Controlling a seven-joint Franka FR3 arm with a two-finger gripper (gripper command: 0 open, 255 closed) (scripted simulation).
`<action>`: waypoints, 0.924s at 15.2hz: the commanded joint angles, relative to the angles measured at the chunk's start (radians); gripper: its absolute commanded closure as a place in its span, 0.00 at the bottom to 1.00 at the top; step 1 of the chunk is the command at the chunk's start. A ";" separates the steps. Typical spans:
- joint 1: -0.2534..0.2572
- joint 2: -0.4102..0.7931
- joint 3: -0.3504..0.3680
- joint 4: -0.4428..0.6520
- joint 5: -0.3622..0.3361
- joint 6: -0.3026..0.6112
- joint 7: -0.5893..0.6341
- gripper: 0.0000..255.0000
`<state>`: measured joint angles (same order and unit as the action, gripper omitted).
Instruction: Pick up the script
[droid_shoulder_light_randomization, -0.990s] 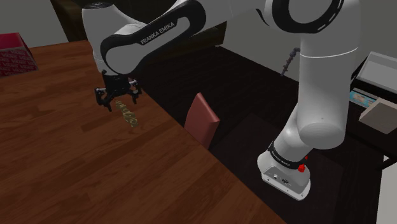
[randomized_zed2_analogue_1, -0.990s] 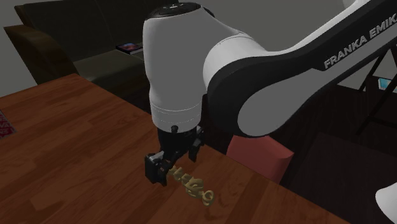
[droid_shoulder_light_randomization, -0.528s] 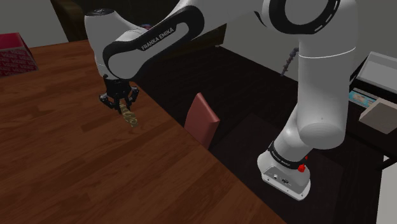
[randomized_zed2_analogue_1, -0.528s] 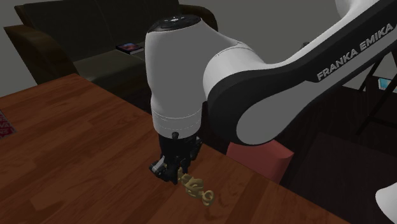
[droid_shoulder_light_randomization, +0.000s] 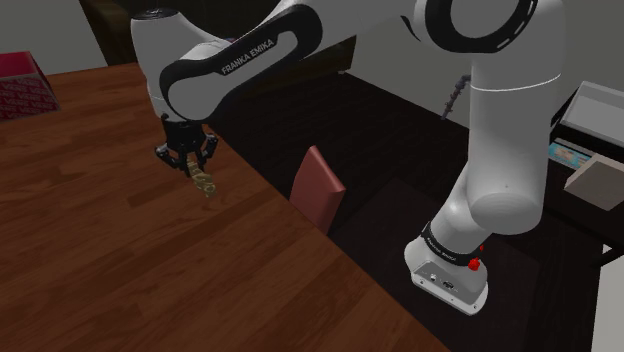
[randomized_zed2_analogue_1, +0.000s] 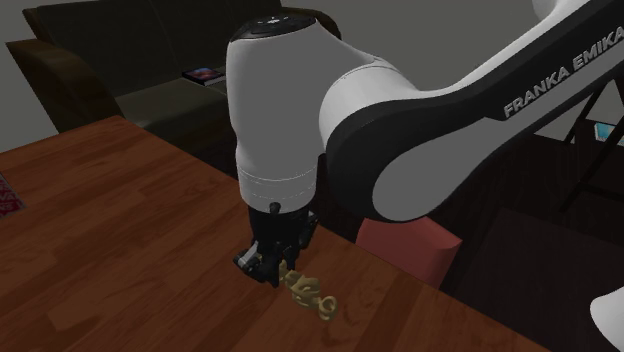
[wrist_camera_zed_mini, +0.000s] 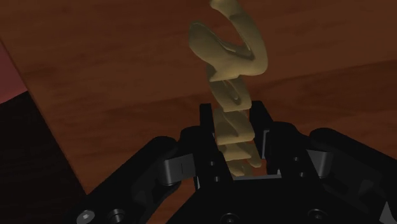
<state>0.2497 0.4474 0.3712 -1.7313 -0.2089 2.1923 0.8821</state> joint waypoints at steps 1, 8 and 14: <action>-0.002 -0.010 0.003 0.008 0.005 -0.018 -0.003 1.00; -0.007 -0.049 0.013 0.050 0.025 -0.095 -0.017 1.00; -0.009 -0.071 0.018 0.088 0.038 -0.154 -0.026 1.00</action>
<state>0.2413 0.3780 0.3889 -1.6479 -0.1725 2.0453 0.8575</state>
